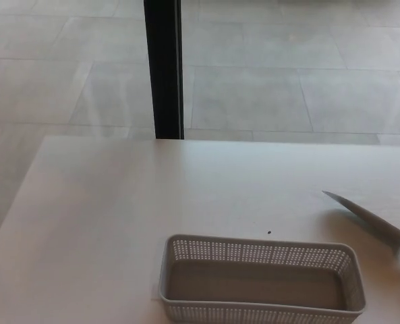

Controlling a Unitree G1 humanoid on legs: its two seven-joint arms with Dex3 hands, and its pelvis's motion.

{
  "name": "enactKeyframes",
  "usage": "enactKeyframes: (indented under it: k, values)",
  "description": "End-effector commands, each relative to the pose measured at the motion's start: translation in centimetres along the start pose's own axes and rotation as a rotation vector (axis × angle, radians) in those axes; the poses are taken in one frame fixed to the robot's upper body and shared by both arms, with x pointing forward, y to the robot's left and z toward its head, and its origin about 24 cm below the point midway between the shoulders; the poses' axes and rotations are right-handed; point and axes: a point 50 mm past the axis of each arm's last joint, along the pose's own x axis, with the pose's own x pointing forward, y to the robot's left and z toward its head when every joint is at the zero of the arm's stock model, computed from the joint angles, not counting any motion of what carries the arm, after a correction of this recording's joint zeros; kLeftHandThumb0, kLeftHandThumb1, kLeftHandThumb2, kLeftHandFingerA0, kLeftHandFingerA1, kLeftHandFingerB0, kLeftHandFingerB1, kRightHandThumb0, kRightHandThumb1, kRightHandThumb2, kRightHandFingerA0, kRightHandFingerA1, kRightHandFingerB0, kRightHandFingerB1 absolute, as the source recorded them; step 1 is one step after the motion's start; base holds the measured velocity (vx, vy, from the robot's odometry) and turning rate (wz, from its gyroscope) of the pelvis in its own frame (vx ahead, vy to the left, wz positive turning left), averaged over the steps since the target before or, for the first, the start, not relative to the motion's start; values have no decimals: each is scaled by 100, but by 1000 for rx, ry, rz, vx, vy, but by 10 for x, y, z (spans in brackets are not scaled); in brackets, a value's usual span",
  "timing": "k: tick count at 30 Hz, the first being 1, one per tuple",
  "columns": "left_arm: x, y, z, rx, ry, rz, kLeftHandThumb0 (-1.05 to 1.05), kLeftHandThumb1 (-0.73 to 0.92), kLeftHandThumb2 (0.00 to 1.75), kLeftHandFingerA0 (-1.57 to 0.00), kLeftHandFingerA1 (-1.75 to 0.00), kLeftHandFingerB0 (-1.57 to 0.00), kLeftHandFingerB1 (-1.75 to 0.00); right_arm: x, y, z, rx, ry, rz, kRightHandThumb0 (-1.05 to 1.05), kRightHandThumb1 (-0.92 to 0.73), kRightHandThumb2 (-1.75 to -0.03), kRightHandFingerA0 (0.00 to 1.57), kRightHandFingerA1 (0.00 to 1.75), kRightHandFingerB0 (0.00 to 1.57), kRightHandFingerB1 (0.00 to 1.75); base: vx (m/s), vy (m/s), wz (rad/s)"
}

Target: A garden tool is kept on the righthand side and a container is kept on the lefthand side on a desk infront of the robot. the robot uses its right hand to pick up the garden tool and makes a scooping motion inside the container

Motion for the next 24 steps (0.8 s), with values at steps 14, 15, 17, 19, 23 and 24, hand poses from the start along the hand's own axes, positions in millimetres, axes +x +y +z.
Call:
enactKeyframes:
  k: [14, 15, 17, 19, 23, 24]
  values:
    - [0, 12, 17, -46, -53, 0, -59, 68, 61, -58, -62, -49, -47, -3, -105, 229, 304, -742, -342, -105, -71, -115, 0, 47, 0, 30, 0, 0, 0]
    - [0, 12, 17, -51, -54, 0, -59, 68, 61, -58, -62, -49, -47, -9, -105, 238, 278, -794, -351, -105, -71, -115, 0, 47, 0, 30, 0, 0, 0]
    - [0, 12, 17, -43, -58, -5, -59, 68, 61, -57, -62, -48, -47, -14, -107, 250, 247, -823, -354, -105, -71, -116, 0, 44, 0, 31, 0, 0, 0]
    - [0, 11, 16, -53, -51, -5, -59, 68, 61, -57, -61, -49, -47, -21, -106, 264, 215, -871, -354, -105, -72, -116, 0, 40, 0, 31, 0, 0, 0]
    - [1, 9, 14, -71, -45, 15, -58, 66, 60, -62, -61, -53, -46, -62, -83, 327, -11, -1114, -260, -104, -68, -115, 0, 32, 0, 33, 0, 0, 0]
    - [1, 9, 13, -72, -44, 15, -58, 66, 60, -62, -61, -53, -46, -63, -82, 328, -12, -1113, -260, -104, -68, -115, 0, 32, 0, 33, 0, 0, 0]
